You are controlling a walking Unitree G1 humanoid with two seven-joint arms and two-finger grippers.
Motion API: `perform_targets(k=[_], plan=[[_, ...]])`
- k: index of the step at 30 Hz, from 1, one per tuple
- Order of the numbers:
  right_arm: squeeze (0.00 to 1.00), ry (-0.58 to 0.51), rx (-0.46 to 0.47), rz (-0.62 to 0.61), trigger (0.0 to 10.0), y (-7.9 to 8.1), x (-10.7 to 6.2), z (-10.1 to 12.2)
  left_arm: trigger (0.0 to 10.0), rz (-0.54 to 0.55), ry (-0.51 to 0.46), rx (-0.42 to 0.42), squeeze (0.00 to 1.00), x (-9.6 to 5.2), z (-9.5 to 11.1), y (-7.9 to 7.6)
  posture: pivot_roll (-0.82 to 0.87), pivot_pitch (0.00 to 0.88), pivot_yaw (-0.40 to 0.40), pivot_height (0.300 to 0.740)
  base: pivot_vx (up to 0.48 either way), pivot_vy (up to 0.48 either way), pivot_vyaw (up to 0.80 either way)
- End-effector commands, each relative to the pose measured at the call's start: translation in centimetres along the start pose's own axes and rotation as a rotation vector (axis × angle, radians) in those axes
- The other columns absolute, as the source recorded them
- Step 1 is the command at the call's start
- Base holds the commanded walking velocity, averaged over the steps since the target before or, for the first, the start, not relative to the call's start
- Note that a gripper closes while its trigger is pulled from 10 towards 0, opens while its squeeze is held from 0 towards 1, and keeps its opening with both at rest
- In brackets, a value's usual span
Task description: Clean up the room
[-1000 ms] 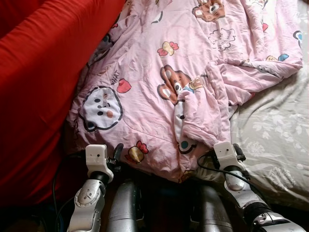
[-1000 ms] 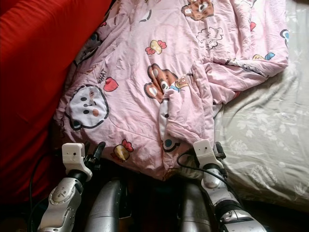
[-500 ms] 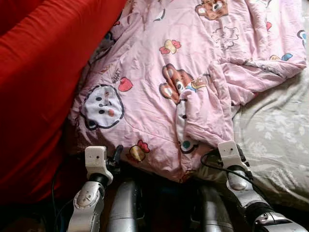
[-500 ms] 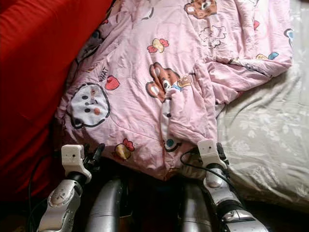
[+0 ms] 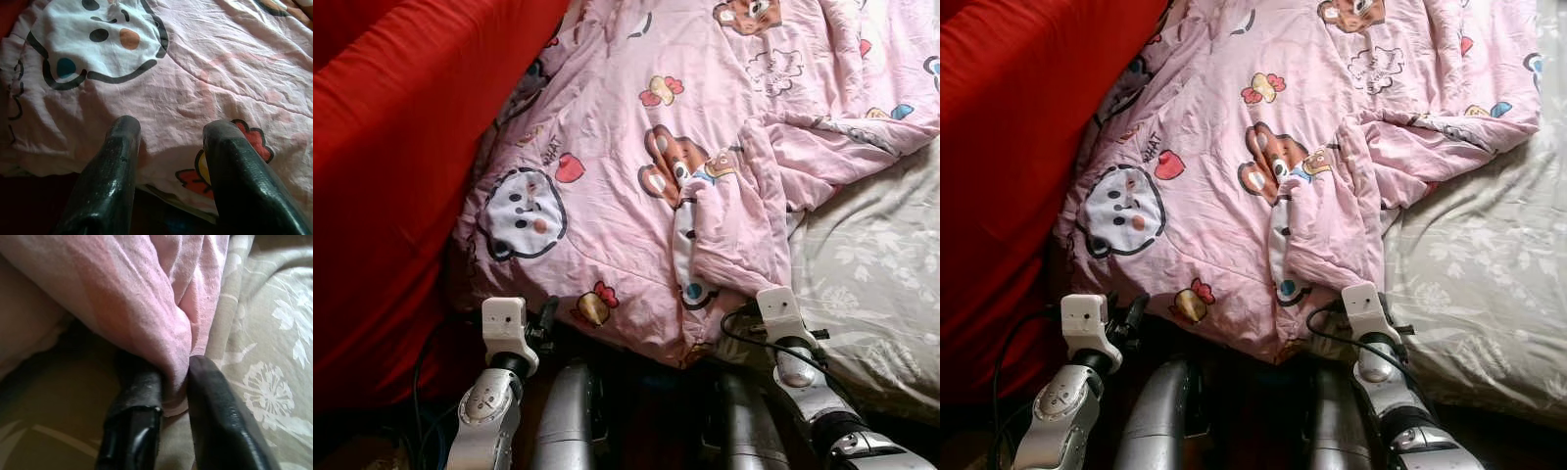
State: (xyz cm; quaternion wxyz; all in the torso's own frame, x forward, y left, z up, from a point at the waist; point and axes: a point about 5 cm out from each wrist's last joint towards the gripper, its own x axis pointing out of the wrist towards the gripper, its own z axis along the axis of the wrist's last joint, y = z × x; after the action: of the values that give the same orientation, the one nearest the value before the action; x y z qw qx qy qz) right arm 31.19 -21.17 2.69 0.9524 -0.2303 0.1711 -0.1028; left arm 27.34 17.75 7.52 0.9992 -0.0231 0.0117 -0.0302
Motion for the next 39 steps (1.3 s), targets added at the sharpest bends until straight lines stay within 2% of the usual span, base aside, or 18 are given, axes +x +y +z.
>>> perform_targets(k=[1, 16, 19, 21, 22, 23, 24, 25, 26, 28, 34, 39], plan=[[0.0, 0.077, 0.005, -0.006, 0.0, 0.0, -0.7, -2.1, 10.0, 0.03, 0.05, 0.006, 0.0, -0.7, -0.9, 0.9, 0.1, 0.41, 0.088, 0.638, 0.0, 0.0, 0.0], [0.0, 0.065, 0.061, -0.036, 0.0, -0.5, -0.5, -1.7, 10.0, 0.031, 0.045, 0.006, 0.0, 0.7, -0.9, 0.6, 0.07, 0.353, 0.07, 0.638, 0.0, 0.0, 0.0], [0.0, 0.049, 0.111, -0.033, 0.0, -0.3, -0.4, -1.2, 10.0, 0.035, 0.037, 0.004, 0.0, 1.4, -0.8, 0.6, 0.06, 0.321, 0.061, 0.638, 0.0, 0.0, 0.0], [0.0, 0.015, 0.197, -0.034, 0.2, -0.1, -0.4, -0.6, 10.0, 0.034, 0.032, 0.003, 0.0, 1.6, -0.7, 0.5, 0.06, 0.309, 0.059, 0.638, 0.0, 0.0, 0.0], [0.0, 0.015, 0.197, -0.034, 0.2, -0.1, -0.4, -0.6, 10.0, 0.034, 0.032, 0.003, 0.0, 1.6, -0.7, 0.5, 0.06, 0.309, 0.059, 0.638, 0.0, 0.0, 0.0], [0.0, 0.002, 0.231, -0.034, 8.3, -0.1, -0.4, -0.4, 10.0, 0.033, 0.032, 0.002, 0.0, 1.7, -0.7, 0.5, 0.05, 0.301, 0.058, 0.638, 0.0, 0.0, 0.0], [0.0, -0.005, 0.252, -0.033, 8.3, -0.1, -0.4, -0.3, 10.0, 0.033, 0.032, 0.002, 0.0, 1.8, -0.8, 0.4, 0.05, 0.297, 0.058, 0.638, 0.0, 0.0, 0.0], [0.0, -0.031, 0.296, -0.02, 10.0, 0.1, -0.5, 0.0, 10.0, 0.031, 0.034, 0.001, 0.0, 1.9, -0.9, 0.3, 0.04, 0.282, 0.055, 0.638, 0.0, 0.0, 0.0], [0.0, -0.088, 0.356, -0.001, 10.0, 0.5, -0.7, 0.6, 10.0, 0.028, 0.036, -0.002, 0.0, 2.0, -1.0, 0.1, 0.03, 0.273, 0.054, 0.638, 0.0, 0.0, 0.0], [0.0, -0.127, 0.418, 0.008, 10.0, 0.7, -1.1, 0.8, 10.0, 0.025, 0.04, -0.005, 0.0, 2.0, -1.3, 0.0, 0.01, 0.253, 0.05, 0.638, 0.0, 0.0, 0.0], [0.0, -0.156, 0.449, 0.015, 10.0, 0.8, -1.7, 0.6, 10.0, 0.013, 0.05, -0.013, 0.0, 2.3, -1.8, -0.5, -0.02, 0.221, 0.042, 0.638, 0.0, 0.0, 0.0], [0.0, -0.154, 0.475, -0.032, 10.0, -0.2, -1.5, 0.4, 10.0, 0.006, 0.05, -0.02, 0.0, 2.7, -1.9, -0.9, -0.02, 0.204, 0.041, 0.662, 0.0, 0.0, 0.0]])
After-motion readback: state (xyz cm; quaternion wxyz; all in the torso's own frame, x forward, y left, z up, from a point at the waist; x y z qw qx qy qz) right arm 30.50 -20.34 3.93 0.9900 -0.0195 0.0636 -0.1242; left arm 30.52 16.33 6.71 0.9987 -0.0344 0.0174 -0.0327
